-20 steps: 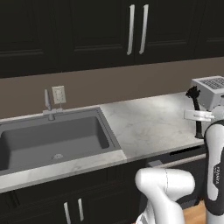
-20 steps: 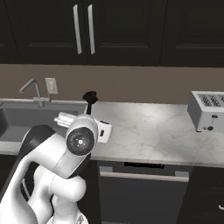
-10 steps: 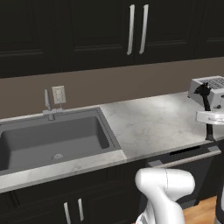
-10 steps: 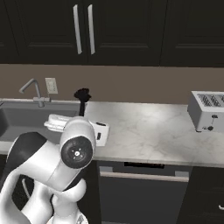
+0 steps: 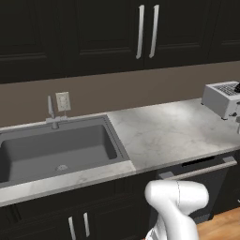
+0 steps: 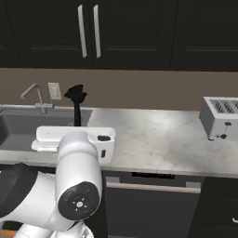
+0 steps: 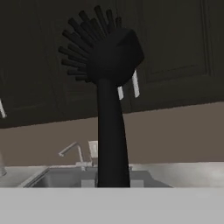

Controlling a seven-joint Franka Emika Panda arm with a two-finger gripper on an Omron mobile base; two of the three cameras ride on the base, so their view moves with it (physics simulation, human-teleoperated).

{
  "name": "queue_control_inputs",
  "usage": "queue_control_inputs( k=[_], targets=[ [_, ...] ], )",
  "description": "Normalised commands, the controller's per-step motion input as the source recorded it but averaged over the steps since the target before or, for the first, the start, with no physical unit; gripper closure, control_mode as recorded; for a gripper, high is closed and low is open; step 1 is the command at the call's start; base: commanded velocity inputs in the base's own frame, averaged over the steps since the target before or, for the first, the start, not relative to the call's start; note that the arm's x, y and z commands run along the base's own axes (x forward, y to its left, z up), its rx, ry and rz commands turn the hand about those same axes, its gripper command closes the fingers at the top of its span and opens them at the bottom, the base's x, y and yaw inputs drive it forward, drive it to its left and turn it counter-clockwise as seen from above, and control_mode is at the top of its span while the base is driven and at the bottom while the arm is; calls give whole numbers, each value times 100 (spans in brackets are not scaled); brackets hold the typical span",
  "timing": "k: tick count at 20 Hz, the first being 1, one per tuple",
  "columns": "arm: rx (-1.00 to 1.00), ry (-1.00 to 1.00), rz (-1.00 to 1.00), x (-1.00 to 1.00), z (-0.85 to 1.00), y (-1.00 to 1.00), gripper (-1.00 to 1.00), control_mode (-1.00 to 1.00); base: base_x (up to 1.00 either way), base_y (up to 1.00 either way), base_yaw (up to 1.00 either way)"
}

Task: Grab the spray bottle from the cabinet, then place it next to the cutting board for sanitizing. Then grab the dish brush from the countertop next to the sink and place it next to the cutting board.

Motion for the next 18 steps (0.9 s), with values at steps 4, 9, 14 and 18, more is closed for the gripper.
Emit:
queue_control_inputs(
  k=[4,9,14,18],
  targets=[
    [-1,-34,0,-46,15,18,100,-100,0,0,0],
    [-5,-12,-1,-4,0,27,100,100,0,8,0],
    [0,0,0,0,0,0,100,100,-1,26,0],
    [0,0,0,0,0,0,100,100,-42,-8,0]
  ],
)
